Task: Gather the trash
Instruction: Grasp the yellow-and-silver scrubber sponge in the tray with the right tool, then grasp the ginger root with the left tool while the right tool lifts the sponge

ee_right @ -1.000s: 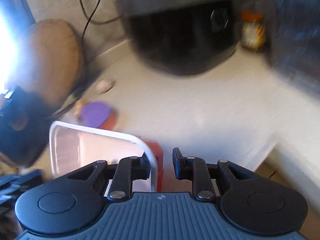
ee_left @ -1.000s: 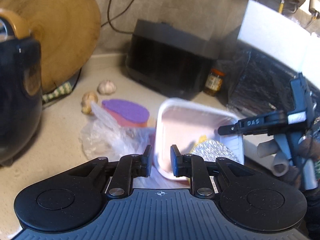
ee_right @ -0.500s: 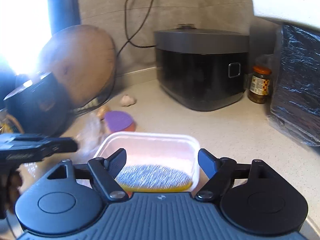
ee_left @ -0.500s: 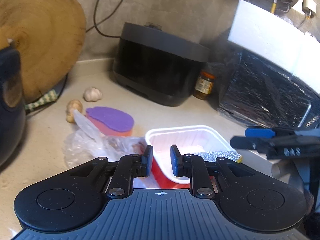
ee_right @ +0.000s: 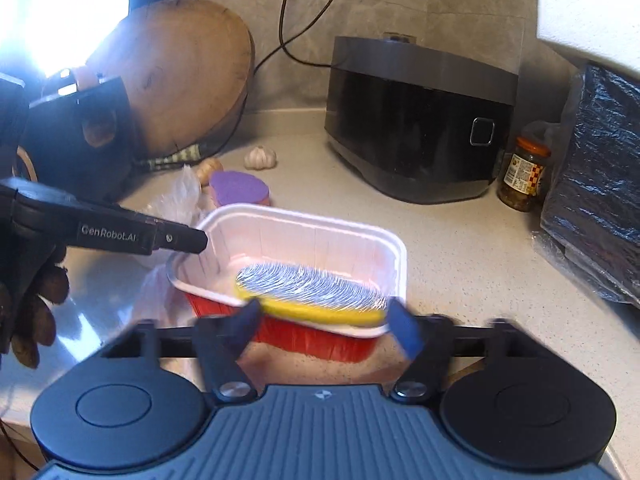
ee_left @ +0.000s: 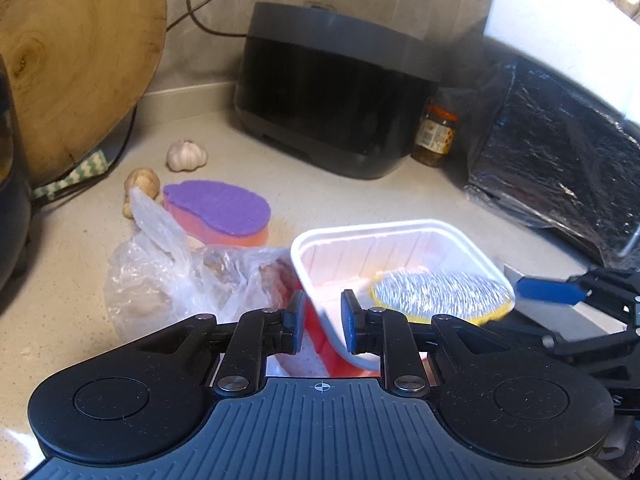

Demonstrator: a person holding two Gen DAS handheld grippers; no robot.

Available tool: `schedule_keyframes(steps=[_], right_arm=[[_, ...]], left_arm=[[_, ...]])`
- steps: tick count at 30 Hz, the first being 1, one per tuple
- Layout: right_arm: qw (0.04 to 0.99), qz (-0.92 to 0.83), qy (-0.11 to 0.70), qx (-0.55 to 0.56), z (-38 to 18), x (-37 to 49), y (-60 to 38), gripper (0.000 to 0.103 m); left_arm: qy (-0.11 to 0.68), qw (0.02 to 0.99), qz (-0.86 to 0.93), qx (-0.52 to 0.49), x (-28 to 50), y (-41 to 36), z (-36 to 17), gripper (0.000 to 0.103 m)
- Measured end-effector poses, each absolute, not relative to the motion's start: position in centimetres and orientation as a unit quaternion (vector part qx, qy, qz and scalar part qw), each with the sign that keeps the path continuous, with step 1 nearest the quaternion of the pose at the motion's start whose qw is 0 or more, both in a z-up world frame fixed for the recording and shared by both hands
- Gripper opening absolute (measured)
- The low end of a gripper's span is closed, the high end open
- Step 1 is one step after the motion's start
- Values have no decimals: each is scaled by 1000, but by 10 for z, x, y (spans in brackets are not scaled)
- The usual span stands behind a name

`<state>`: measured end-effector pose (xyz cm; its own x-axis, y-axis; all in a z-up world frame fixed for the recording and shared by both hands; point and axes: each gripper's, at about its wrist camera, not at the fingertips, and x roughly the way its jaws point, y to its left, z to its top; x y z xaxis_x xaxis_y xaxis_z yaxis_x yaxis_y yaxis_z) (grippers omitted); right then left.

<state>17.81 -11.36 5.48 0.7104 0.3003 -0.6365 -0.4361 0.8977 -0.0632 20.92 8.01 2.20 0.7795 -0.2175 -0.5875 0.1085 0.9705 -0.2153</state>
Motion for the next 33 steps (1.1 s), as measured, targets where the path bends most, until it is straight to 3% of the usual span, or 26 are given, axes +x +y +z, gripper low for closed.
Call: schedule_keyframes(steps=[3,10,16,19,20,23,24,28,33], right_arm=[[925,191,312,-106,57,179,-113,6],[938,189,289,-19,79,192,-127,3],[923,231,307,-13,81,195,-122,3],[921,226,315,-25,75,196,-117,8],[921,223,320,-24,74,198,-117,17],[922,217,321,-11,70,202,-119,59],[924,212,317,-10,70,203,-120,63],[926,209,313,-15,66,204,-123,63],[923,216,319,-7,61,212,-130,64]], left_arm=[[321,939,-88,-86,208,82,21,23],[280,948,-88,-123,196,107,36,23],[282,944,-66,-161,204,142,37,23],[280,938,-71,-190,219,157,40,23],[270,941,-61,-196,226,163,44,23],[241,956,-26,-165,252,172,57,23],[246,960,-11,-136,265,171,60,23],[264,962,53,-42,314,169,52,23],[302,950,78,-19,360,175,25,26]])
